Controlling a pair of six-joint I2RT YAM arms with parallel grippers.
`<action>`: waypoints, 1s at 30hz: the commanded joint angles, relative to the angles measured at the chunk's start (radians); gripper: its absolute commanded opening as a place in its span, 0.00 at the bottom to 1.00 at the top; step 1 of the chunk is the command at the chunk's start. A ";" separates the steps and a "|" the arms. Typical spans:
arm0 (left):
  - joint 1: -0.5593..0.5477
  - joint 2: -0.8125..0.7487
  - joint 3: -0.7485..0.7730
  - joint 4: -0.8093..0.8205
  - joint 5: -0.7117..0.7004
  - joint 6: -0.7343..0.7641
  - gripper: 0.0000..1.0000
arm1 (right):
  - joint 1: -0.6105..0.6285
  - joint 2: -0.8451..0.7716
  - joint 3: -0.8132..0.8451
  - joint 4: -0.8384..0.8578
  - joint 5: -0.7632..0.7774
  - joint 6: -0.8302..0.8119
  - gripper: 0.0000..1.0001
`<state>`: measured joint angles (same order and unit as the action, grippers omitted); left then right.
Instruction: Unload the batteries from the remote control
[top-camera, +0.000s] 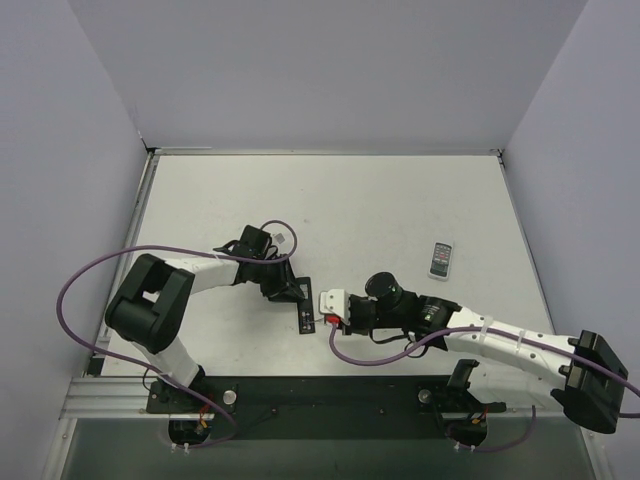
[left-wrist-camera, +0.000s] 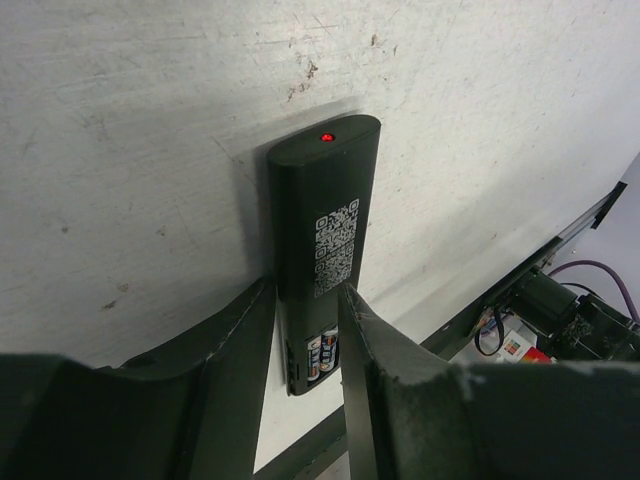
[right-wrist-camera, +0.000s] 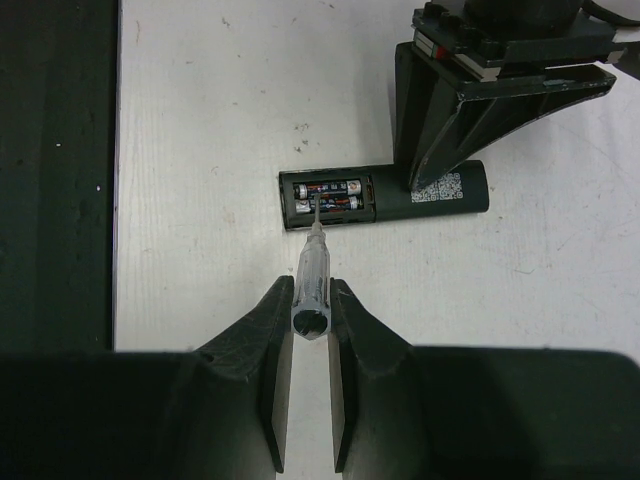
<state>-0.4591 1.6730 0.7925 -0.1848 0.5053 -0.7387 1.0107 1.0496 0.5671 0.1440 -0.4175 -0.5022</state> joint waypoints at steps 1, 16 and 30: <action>-0.010 0.016 0.022 0.045 0.036 -0.004 0.41 | 0.015 0.023 0.056 -0.004 0.003 -0.032 0.00; -0.012 0.024 0.017 0.051 0.049 -0.004 0.35 | 0.045 0.084 0.091 -0.030 0.089 -0.070 0.00; -0.012 0.034 0.016 0.064 0.068 -0.017 0.33 | 0.083 0.170 0.146 -0.086 0.190 -0.085 0.00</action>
<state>-0.4641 1.6978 0.7925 -0.1658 0.5411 -0.7483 1.0767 1.1934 0.6647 0.0826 -0.2745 -0.5766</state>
